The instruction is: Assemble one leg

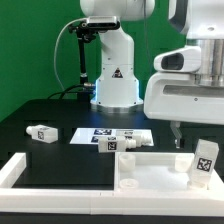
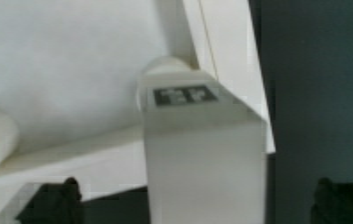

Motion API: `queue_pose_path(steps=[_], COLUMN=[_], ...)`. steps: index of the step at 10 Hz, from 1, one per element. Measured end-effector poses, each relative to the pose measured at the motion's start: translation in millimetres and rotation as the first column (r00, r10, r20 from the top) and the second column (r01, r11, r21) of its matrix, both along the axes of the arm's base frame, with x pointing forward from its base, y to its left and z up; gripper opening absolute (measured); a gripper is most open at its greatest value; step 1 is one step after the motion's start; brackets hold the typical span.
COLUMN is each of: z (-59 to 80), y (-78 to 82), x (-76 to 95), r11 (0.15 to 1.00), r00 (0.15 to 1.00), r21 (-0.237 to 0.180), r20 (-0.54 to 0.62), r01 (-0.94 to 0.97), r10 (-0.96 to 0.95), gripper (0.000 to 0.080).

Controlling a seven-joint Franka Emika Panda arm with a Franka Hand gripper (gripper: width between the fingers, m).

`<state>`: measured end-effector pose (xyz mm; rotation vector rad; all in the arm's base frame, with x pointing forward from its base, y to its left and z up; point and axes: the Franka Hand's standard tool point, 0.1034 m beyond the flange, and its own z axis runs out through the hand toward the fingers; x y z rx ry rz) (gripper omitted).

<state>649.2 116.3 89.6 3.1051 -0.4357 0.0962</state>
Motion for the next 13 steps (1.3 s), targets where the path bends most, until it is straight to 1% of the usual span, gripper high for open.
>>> queue_pose_path(steps=[1, 2, 3, 5, 6, 7, 9, 11, 13], z=[-4.6, -3.7, -3.7, -4.0, -4.0, -4.3, -4.8, -6.1, -6.7], y=[-4.7, -8.5, -8.7, -9.0, -8.8, -8.6, -8.7, -10.0, -12.8], x=[-4.2, -5.3, -4.8, -4.8, -4.8, -4.9, -5.1, -3.6, -3.7], r11=[1.0, 1.0, 1.0, 0.999, 0.999, 0.991, 0.963, 0.905, 0.766], r00=[1.0, 1.0, 1.0, 0.999, 0.999, 0.991, 0.963, 0.905, 0.767], r21=[-0.004, -0.004, -0.004, -0.002, 0.0, 0.005, 0.014, 0.03, 0.06], r20=[0.003, 0.001, 0.002, 0.002, 0.003, 0.003, 0.003, 0.018, 0.006], r01=[0.003, 0.009, 0.012, 0.033, 0.054, 0.131, 0.268, 0.424, 0.64], r10=[-0.003, -0.009, -0.012, -0.033, -0.054, -0.131, -0.268, -0.424, -0.641], gripper=[0.0649, 0.0649, 0.0649, 0.0382, 0.0382, 0.0286, 0.0286, 0.0286, 0.0286])
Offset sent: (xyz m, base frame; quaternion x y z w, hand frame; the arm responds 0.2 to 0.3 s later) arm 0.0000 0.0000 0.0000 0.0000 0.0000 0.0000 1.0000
